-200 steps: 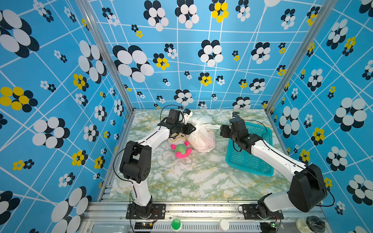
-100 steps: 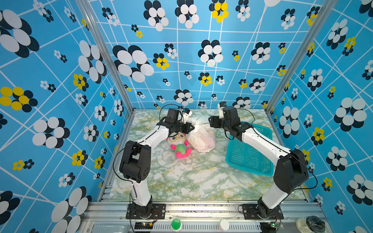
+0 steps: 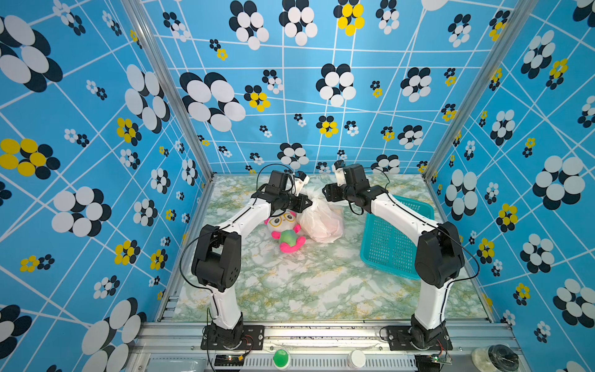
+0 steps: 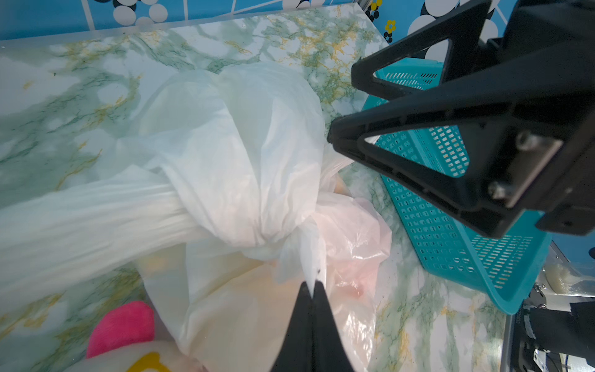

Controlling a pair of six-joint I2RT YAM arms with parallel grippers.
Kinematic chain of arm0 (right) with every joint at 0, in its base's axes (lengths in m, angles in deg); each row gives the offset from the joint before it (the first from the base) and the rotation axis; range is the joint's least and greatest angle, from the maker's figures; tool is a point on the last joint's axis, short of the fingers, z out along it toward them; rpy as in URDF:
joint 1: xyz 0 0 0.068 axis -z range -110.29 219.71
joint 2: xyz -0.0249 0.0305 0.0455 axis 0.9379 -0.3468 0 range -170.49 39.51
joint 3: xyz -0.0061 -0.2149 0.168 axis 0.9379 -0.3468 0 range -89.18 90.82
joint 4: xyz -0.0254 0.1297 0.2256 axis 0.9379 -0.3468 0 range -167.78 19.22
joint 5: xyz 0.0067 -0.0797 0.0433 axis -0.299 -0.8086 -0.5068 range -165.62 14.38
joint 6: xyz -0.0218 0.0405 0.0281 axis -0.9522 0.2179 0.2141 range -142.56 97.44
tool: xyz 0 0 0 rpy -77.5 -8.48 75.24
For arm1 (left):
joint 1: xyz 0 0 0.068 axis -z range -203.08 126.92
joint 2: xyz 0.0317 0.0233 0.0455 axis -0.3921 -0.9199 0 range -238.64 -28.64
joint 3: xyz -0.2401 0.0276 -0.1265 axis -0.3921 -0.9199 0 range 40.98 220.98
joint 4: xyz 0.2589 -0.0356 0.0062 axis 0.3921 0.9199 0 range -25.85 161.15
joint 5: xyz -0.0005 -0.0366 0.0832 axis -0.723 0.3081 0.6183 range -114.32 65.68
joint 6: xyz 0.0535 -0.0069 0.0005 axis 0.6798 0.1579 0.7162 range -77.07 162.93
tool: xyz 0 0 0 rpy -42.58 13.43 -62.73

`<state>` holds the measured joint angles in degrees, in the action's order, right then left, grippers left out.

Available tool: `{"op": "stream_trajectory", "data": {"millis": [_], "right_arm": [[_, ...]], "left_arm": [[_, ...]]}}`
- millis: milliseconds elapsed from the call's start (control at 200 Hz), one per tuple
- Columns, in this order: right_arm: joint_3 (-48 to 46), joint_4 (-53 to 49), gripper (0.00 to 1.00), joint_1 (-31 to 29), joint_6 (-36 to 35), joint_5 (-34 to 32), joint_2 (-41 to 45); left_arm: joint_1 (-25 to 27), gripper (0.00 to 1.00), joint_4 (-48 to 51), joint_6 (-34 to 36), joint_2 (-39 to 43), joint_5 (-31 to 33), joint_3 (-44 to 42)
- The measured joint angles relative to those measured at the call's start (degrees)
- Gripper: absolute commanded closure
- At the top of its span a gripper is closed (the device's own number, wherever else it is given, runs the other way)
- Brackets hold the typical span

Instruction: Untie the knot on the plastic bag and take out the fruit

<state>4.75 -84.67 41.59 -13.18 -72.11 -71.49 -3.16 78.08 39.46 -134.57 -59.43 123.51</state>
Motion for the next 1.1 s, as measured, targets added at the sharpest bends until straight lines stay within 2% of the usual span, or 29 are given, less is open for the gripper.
{"op": "stream_trajectory", "data": {"millis": [105,190,335,380,435,510,640,805,1099], "right_arm": [[4.4,-1.0,0.28,-0.9,-1.0,0.3,-3.1],[8.2,-1.4,0.34,-1.4,-1.4,0.3,-6.4],[9.7,-2.4,0.6,-1.7,-1.9,0.0,-9.3],[9.7,-2.6,0.65,-1.7,-1.5,-0.2,-9.7],[9.5,-2.6,0.64,-1.7,-1.5,-0.4,-9.7],[8.0,-1.3,0.5,-1.7,-1.5,-0.6,-9.2],[1.7,1.6,0.39,-1.7,-1.0,-1.0,-6.3],[-6.1,5.2,0.37,-1.7,-0.8,-0.8,-1.5],[-7.1,7.4,0.38,-1.7,-0.8,-0.3,-1.0]], "left_arm": [[0.6,1.0,0.9,0.5,-0.7,0.2,1.0],[0.9,1.0,1.4,0.8,-0.9,0.6,1.3],[1.2,1.0,1.6,1.3,-0.9,1.0,1.4],[1.2,1.0,1.8,1.4,-0.9,1.2,1.4],[1.2,1.0,2.1,1.4,-0.9,1.4,1.4],[1.2,1.0,2.6,1.4,-1.5,1.7,2.1],[1.2,1.0,3.3,1.6,-1.9,2.1,2.5],[1.2,1.0,3.9,1.6,-1.9,2.1,2.5],[1.7,1.0,4.1,1.6,-1.9,2.8,2.6]]}}
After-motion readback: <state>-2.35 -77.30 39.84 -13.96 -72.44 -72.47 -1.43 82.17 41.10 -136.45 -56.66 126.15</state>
